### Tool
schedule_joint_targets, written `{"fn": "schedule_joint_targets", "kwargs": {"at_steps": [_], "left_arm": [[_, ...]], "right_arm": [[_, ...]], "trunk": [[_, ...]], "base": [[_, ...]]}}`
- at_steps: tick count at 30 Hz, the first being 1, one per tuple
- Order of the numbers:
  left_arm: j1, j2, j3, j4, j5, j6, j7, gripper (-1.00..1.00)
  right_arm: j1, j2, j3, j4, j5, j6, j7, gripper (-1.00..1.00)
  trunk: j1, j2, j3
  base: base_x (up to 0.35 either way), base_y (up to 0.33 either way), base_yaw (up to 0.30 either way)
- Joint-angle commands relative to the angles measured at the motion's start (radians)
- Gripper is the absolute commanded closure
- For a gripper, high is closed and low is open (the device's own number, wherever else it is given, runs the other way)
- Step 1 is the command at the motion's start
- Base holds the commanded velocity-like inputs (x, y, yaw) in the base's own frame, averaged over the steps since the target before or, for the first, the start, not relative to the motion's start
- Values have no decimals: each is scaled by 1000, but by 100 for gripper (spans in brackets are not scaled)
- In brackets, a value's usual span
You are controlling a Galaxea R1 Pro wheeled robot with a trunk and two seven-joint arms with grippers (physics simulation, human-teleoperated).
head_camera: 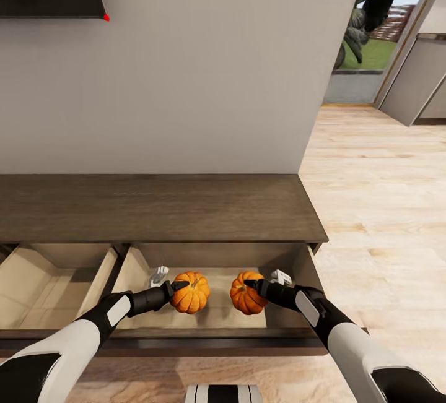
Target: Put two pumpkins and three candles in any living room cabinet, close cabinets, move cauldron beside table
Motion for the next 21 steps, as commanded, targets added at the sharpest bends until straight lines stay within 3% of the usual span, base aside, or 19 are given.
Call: {"fn": "schedule_joint_targets", "kwargs": {"at_steps": [1,21], "left_arm": [[0,0,1,0,1,0,-1,100],[-1,2,1,-14,1,0,-1,100]], "right_arm": [[0,0,0,0,-1,0,0,100],[0,3,0,1,-2,0,-2,100]], "trunk": [[0,0,-1],[0,0,-33]], "base": [[0,0,0],[0,0,0]]}}
